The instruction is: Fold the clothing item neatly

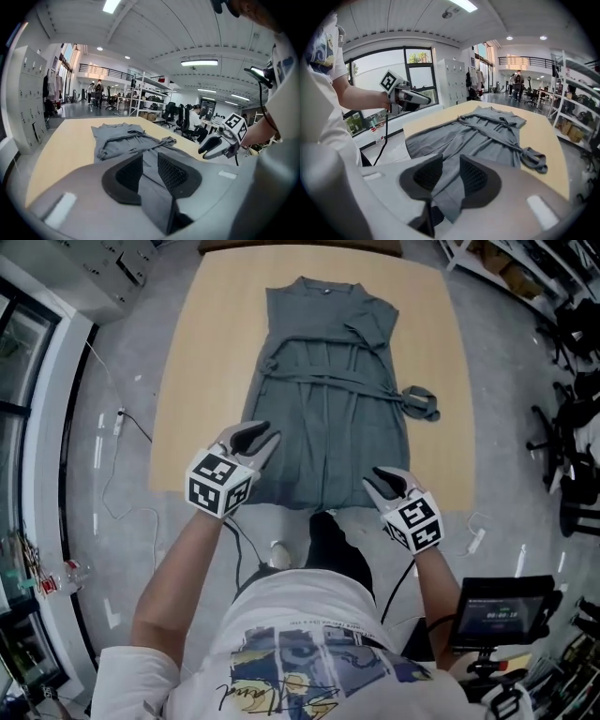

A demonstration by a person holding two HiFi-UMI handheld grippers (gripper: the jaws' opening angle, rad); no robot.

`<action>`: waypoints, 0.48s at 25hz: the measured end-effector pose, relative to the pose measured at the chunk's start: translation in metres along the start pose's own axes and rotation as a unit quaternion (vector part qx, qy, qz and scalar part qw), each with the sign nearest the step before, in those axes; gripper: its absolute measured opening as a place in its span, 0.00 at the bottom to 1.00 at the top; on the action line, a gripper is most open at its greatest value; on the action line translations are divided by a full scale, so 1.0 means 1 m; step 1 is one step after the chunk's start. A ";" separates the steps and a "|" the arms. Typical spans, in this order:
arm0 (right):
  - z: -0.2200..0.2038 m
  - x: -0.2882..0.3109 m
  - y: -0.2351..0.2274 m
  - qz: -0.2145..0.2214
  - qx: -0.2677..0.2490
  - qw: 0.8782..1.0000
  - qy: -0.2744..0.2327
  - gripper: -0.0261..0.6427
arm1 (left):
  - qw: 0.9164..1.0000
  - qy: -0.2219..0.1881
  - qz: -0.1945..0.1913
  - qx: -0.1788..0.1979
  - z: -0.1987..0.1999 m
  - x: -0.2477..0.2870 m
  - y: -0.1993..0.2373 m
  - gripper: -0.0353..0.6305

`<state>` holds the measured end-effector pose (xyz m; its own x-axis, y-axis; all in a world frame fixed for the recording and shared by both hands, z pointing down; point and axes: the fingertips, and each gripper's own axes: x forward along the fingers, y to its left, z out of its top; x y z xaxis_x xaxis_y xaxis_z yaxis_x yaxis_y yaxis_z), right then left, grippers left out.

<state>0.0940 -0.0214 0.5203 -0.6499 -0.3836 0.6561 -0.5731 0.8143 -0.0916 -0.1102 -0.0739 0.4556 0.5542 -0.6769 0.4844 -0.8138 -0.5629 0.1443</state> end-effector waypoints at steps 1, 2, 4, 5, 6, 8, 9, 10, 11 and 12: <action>-0.001 -0.002 0.013 -0.003 -0.002 1.000 -0.002 0.20 | 1.000 0.000 -0.002 -0.001 -0.012 -0.016 -0.005 0.21; -0.002 -0.004 0.026 -0.006 -0.003 1.000 -0.003 0.20 | 1.000 0.000 -0.004 -0.002 -0.024 -0.031 -0.010 0.21; -0.005 -0.008 0.054 -0.011 -0.007 1.000 -0.005 0.20 | 1.000 0.000 -0.009 -0.004 -0.048 -0.059 -0.020 0.21; -0.007 -0.011 0.068 -0.014 -0.008 1.000 -0.006 0.20 | 1.000 0.000 -0.013 -0.003 -0.059 -0.071 -0.026 0.21; -0.010 -0.015 0.083 -0.015 -0.008 1.000 -0.007 0.20 | 1.000 0.000 -0.017 -0.002 -0.069 -0.083 -0.032 0.21; -0.017 -0.020 0.111 -0.017 -0.006 1.000 -0.007 0.20 | 1.000 0.002 -0.025 0.003 -0.087 -0.105 -0.042 0.21; -0.021 -0.023 0.122 -0.018 -0.005 1.000 -0.006 0.20 | 1.000 0.003 -0.028 0.004 -0.095 -0.114 -0.047 0.21; -0.025 -0.026 0.133 -0.019 -0.003 1.000 -0.005 0.20 | 0.999 0.003 -0.032 0.006 -0.103 -0.121 -0.052 0.21; -0.030 -0.029 0.143 -0.021 -0.002 1.000 -0.003 0.20 | 0.999 0.004 -0.035 0.006 -0.111 -0.127 -0.057 0.21; -0.035 -0.033 0.152 -0.023 -0.001 1.000 0.000 0.20 | 0.999 0.006 -0.040 0.006 -0.119 -0.132 -0.063 0.21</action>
<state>0.0465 0.1302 0.5111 -0.6233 -0.4205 0.6593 -0.6010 0.7970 -0.0598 -0.1527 0.1073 0.4847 0.6148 -0.6241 0.4821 -0.7650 -0.6207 0.1720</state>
